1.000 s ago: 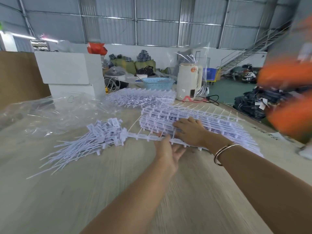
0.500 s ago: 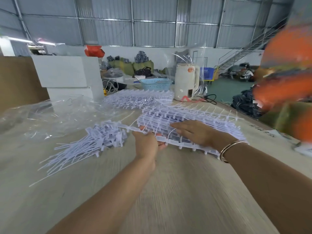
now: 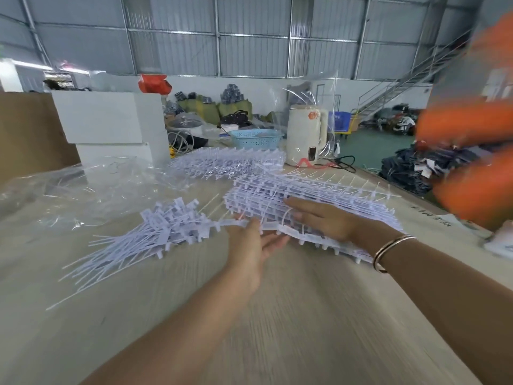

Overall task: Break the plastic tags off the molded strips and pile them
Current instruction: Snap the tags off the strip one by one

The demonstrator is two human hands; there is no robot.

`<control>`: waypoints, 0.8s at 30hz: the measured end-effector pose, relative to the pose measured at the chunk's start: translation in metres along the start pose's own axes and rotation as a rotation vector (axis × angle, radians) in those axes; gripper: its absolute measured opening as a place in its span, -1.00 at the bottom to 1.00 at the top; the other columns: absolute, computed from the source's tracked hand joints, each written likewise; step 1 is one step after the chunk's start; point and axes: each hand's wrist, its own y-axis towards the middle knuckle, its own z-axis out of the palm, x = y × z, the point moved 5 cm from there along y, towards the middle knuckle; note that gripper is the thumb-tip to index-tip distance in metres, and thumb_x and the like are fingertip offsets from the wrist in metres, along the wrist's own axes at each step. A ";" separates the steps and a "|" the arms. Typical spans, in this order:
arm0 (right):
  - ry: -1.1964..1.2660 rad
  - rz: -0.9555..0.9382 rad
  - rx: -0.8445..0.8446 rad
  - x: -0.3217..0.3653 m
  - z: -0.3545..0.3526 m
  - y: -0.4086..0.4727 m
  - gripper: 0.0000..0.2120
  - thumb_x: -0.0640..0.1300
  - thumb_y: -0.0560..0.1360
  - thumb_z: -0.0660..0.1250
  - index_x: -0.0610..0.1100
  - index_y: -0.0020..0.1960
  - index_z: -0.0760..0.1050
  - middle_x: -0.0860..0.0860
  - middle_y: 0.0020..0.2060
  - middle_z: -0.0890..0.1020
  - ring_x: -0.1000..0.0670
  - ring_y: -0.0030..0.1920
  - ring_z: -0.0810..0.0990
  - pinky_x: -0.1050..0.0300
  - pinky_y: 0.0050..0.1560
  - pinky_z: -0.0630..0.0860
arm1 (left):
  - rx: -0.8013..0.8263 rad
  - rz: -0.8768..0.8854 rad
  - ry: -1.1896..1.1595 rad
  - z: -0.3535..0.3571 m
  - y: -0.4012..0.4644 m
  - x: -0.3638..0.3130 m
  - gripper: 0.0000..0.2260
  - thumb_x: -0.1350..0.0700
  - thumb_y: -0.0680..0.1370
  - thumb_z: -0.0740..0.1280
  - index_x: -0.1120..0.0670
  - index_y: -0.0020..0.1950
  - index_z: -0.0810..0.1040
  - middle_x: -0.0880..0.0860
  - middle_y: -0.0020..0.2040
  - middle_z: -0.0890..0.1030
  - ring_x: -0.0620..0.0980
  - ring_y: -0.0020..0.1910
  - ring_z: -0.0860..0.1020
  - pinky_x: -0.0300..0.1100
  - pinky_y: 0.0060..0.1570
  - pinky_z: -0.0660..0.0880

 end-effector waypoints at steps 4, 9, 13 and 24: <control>-0.016 -0.028 0.015 -0.001 0.000 -0.005 -0.52 0.32 0.52 -0.06 0.37 0.43 0.07 0.32 0.45 0.09 0.26 0.40 0.05 0.23 0.36 -0.14 | -0.054 0.089 0.207 -0.012 -0.006 -0.019 -0.82 0.15 0.65 0.13 0.18 0.20 0.38 0.10 -0.34 0.65 -0.05 -0.48 0.61 -0.28 -0.48 0.53; -0.076 -0.011 0.027 0.001 -0.001 -0.003 -0.53 0.26 0.55 -0.08 0.31 0.45 0.08 0.29 0.46 0.10 0.29 0.35 0.05 0.25 0.35 -0.17 | -0.159 0.198 0.246 -0.032 -0.013 -0.040 -0.88 0.18 0.64 0.13 0.20 0.03 0.41 0.09 -0.36 0.56 -0.02 -0.39 0.55 -0.32 -0.58 0.42; -0.068 -0.022 0.040 0.000 0.001 -0.004 -0.51 0.31 0.50 -0.08 0.35 0.43 0.08 0.30 0.44 0.12 0.27 0.34 0.03 0.20 0.33 -0.16 | -0.171 0.235 0.313 -0.046 -0.013 -0.060 -0.84 0.19 0.64 0.14 0.09 -0.14 0.38 0.00 -0.50 0.57 -0.04 -0.44 0.53 -0.28 -0.60 0.39; -0.080 -0.007 -0.015 -0.001 -0.001 -0.006 -0.51 0.37 0.47 -0.12 0.41 0.40 0.09 0.28 0.42 0.19 0.23 0.33 0.10 0.13 0.34 -0.11 | -0.228 0.472 0.208 -0.082 -0.009 -0.125 -0.81 0.28 0.54 0.09 0.02 -0.20 0.29 -0.08 -0.59 0.40 -0.12 -0.64 0.37 -0.32 -0.58 0.25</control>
